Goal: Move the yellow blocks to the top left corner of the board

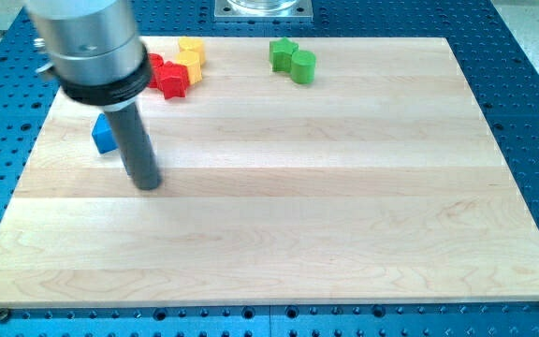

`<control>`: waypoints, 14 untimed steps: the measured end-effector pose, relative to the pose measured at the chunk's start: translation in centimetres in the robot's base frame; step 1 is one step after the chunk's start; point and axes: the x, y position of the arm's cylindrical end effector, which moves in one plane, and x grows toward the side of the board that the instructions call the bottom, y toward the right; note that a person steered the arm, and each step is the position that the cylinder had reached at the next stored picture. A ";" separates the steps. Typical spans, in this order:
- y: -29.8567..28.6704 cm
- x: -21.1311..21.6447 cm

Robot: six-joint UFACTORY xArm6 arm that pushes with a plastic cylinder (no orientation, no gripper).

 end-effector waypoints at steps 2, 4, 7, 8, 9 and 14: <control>-3.3 -4.0; -0.1 -6.9; 7.6 -20.1; 5.6 -22.2; 3.1 -24.3; 6.9 -17.6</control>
